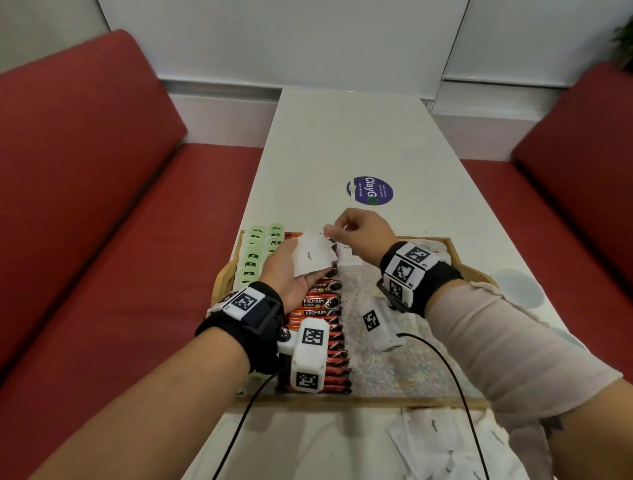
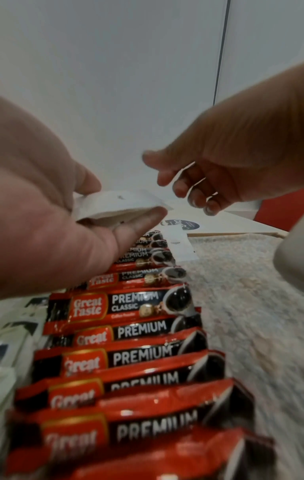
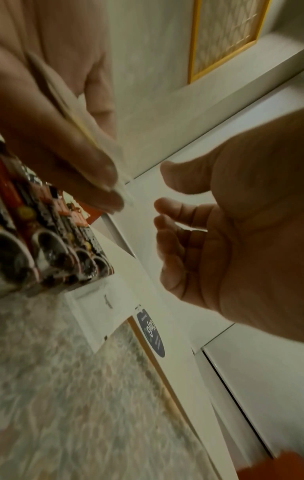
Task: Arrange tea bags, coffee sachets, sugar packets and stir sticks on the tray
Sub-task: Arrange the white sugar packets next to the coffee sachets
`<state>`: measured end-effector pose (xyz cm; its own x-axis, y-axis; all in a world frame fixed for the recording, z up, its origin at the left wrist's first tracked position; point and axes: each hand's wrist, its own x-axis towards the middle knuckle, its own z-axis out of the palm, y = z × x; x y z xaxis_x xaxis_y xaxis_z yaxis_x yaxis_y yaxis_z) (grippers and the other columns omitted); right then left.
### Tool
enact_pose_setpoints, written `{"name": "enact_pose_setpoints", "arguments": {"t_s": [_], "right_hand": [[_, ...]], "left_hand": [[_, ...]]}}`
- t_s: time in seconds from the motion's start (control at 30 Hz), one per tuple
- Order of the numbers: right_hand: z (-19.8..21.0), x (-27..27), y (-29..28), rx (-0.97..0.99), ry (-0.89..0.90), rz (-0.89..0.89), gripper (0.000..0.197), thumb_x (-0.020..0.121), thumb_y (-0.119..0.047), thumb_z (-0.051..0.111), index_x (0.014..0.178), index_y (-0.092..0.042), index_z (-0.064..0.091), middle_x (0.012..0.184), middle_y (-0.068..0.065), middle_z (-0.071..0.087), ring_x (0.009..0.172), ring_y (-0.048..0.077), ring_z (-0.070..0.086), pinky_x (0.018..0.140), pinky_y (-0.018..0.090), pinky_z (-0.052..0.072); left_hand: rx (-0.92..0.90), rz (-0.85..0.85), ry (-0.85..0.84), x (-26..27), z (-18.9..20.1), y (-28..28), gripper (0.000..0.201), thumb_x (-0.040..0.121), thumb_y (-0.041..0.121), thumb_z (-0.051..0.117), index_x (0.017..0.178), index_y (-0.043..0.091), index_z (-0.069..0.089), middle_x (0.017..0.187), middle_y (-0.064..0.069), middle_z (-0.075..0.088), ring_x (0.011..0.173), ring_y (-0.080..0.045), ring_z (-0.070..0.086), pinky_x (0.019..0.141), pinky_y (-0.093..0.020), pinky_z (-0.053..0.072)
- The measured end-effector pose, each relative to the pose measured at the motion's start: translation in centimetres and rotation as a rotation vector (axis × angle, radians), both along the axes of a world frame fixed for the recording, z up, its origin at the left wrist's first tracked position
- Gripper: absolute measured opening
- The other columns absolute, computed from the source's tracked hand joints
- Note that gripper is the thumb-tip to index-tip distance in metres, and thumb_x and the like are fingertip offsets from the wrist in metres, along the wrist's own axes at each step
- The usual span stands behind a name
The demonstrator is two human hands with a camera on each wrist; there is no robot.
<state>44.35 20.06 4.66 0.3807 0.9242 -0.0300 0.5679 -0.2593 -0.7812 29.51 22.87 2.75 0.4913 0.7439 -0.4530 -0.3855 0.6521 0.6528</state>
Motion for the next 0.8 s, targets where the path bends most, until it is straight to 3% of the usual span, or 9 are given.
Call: {"name": "enact_pose_setpoints", "arguments": {"t_s": [0.13,0.23,0.37,0.57,0.67,0.73,0.8], "right_hand": [[1.1,-1.6,-1.0,-0.207,0.018,0.056,0.041,0.071,-0.049,0.077,0.077,-0.019,0.05,0.07,-0.002,0.061,0.056,0.015,0.057,0.051,0.024,0.043],[1.0,-2.3,-1.5,-0.3,0.071,0.086,0.042,0.072,-0.037,0.079,0.083,-0.017,0.045,0.07,0.004,0.064,0.052,0.019,0.06,0.049,0.027,0.047],[1.0,-2.3,-2.0,-0.217,0.27,0.022,0.033,0.079,-0.013,0.076,0.094,-0.012,0.046,0.069,0.006,0.064,0.051,0.019,0.061,0.046,0.025,0.048],[1.5,-1.0,-2.0,-0.08,0.261,-0.072,0.014,0.088,-0.005,0.062,0.087,-0.013,0.051,0.069,0.004,0.059,0.053,0.016,0.059,0.053,0.028,0.052],[1.6,0.1,-1.9,-0.013,0.193,-0.138,0.018,0.09,-0.002,0.054,0.08,-0.017,0.051,0.068,0.003,0.057,0.053,0.016,0.056,0.053,0.029,0.05],[1.3,0.9,-1.6,-0.005,0.135,-0.192,0.016,0.09,0.0,0.05,0.085,-0.015,0.054,0.069,0.003,0.057,0.054,0.015,0.054,0.054,0.03,0.049],[0.8,1.5,-1.2,-0.022,0.081,-0.231,0.02,0.088,0.0,0.049,0.084,-0.019,0.056,0.075,0.005,0.059,0.057,0.017,0.054,0.06,0.034,0.051]], "left_hand": [[-0.017,0.055,0.0,0.4,0.3,-0.5,0.033,0.103,0.016,0.037,0.13,0.0,0.045,0.113,-0.021,0.061,0.097,-0.031,0.062,0.082,-0.04,0.053],[0.007,0.099,0.042,0.7,0.4,-0.6,0.034,0.101,0.014,0.04,0.134,0.003,0.043,0.121,-0.019,0.058,0.104,-0.033,0.059,0.087,-0.041,0.051],[0.054,0.119,0.06,0.8,-0.2,-0.8,0.034,0.098,0.007,0.047,0.131,0.006,0.049,0.125,-0.017,0.061,0.11,-0.034,0.061,0.094,-0.047,0.05],[0.046,0.177,0.033,0.6,0.0,-0.5,0.037,0.097,0.008,0.05,0.134,0.011,0.046,0.127,-0.01,0.06,0.109,-0.026,0.063,0.078,-0.04,0.058],[0.027,0.181,0.05,0.4,0.1,-0.3,0.039,0.097,0.008,0.051,0.135,0.011,0.044,0.128,-0.01,0.059,0.107,-0.026,0.063,0.073,-0.037,0.06],[0.037,0.167,0.059,0.4,0.1,-0.1,0.034,0.097,0.008,0.051,0.13,0.009,0.047,0.127,-0.011,0.059,0.105,-0.025,0.062,0.071,-0.035,0.06],[0.055,0.152,0.066,0.4,0.1,0.0,0.027,0.097,0.007,0.05,0.123,0.011,0.05,0.126,-0.011,0.058,0.102,-0.024,0.061,0.072,-0.035,0.059]]}}
